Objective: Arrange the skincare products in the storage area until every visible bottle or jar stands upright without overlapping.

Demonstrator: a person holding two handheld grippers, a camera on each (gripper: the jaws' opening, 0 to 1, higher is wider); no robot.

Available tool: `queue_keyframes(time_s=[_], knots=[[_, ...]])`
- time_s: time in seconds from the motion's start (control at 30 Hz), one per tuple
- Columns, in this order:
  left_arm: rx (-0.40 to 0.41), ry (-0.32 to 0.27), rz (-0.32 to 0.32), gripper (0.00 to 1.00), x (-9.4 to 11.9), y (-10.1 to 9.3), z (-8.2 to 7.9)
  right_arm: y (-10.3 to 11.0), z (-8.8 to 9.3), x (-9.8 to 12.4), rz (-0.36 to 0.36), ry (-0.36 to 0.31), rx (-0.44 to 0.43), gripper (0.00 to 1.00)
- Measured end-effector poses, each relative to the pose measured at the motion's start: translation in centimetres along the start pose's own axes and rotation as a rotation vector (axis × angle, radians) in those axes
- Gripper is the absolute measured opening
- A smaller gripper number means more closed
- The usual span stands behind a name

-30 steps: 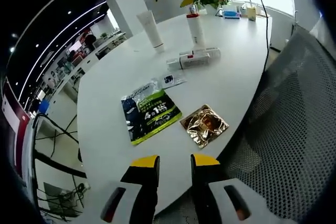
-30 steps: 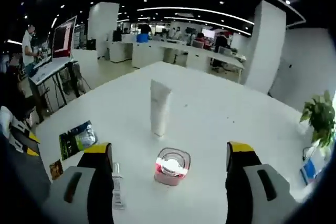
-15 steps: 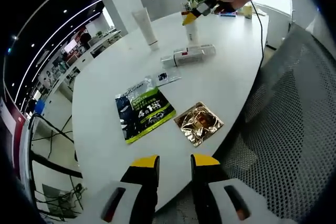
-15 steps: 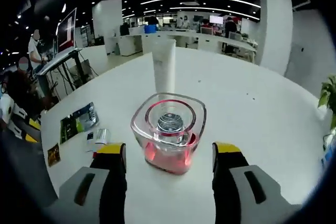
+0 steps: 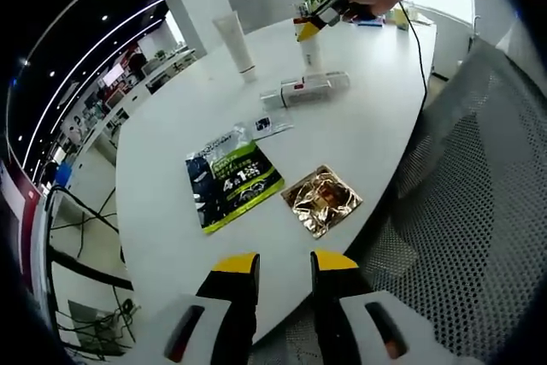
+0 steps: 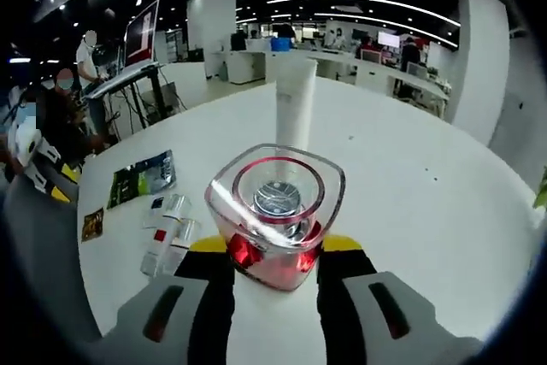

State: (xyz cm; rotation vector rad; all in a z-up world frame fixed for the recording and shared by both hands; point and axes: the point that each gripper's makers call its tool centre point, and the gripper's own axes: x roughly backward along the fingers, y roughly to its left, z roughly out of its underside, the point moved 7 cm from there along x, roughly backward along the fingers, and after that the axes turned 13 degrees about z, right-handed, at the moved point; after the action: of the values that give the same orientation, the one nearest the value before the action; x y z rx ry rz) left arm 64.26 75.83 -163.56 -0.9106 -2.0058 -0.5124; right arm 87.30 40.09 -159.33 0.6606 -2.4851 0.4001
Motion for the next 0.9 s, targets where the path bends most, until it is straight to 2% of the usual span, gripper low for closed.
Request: queue_keyframes(time_s=[0.27,0.53,0.9], knots=[[0.002,0.002,0.000,0.25,0.0,0.0,0.0,-0.6,0.1,0.2,0.043,0.027,-0.110,0.32],[0.004,0.001,-0.004,0.25,0.1,0.0,-0.1,-0.6,-0.1,0.3,0.048,0.030,-0.119,0.32],[0.011,-0.004,-0.017,0.24,0.1,0.3,0.0,-1.6,-4.2,-1.2,0.066,-0.041,-0.171,0.32]])
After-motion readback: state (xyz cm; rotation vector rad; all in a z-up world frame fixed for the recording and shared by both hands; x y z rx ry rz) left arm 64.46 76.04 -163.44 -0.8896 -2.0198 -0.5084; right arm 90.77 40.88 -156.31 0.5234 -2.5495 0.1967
